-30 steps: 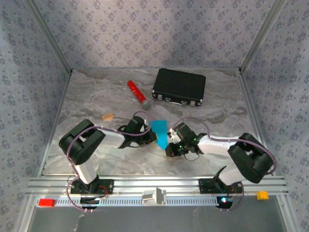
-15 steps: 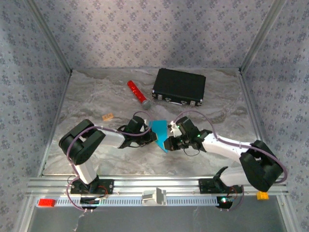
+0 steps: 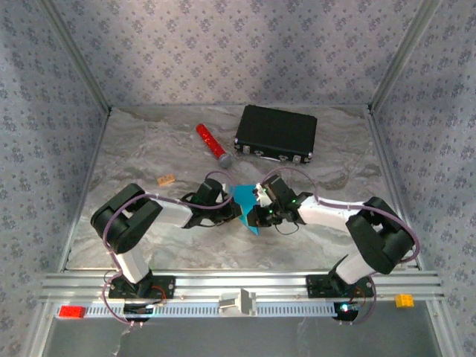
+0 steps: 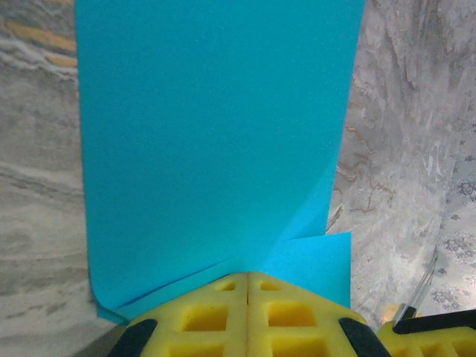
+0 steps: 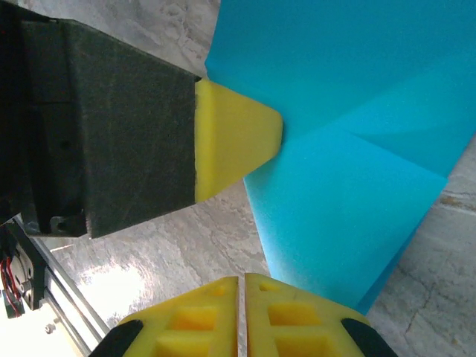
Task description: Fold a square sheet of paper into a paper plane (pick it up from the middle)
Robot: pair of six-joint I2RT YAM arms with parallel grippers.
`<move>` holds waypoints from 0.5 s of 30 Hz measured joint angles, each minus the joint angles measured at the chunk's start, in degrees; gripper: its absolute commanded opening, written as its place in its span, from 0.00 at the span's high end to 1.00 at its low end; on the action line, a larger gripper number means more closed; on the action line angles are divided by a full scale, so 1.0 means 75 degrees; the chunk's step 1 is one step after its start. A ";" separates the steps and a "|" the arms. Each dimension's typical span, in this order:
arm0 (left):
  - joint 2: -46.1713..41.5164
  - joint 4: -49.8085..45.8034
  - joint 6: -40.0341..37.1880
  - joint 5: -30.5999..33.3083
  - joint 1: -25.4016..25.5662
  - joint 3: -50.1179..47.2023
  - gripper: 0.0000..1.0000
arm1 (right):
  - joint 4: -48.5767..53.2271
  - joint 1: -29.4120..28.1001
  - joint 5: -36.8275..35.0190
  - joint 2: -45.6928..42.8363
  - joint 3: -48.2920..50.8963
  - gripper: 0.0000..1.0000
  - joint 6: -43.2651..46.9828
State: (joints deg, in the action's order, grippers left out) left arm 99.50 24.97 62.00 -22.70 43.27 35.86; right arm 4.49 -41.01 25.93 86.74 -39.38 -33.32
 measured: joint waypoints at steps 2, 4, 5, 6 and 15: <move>0.0000 -0.0009 0.0000 0.0000 0.0000 0.0000 0.95 | -0.0026 0.0000 0.0000 0.0052 -0.0009 0.90 -0.0038; 0.0000 -0.0012 0.0000 -0.0003 0.0000 0.0003 0.95 | -0.0029 0.0003 -0.0003 0.0076 -0.0015 0.90 -0.0050; 0.0000 -0.0023 0.0000 -0.0003 0.0000 0.0009 0.95 | -0.0032 0.0015 -0.0003 0.0076 -0.0015 0.90 -0.0055; 0.0000 -0.0041 0.0000 0.0000 0.0000 0.0012 0.95 | -0.0047 0.0035 0.0000 0.0076 -0.0015 0.91 -0.0076; 0.0000 -0.0064 -0.0003 -0.0003 0.0000 0.0026 0.95 | -0.0140 0.0213 0.0195 0.0181 -0.0283 0.92 -0.0102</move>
State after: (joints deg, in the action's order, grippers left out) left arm 99.50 24.49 61.98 -22.72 43.27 36.05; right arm 3.44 -39.42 27.40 88.09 -41.50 -34.09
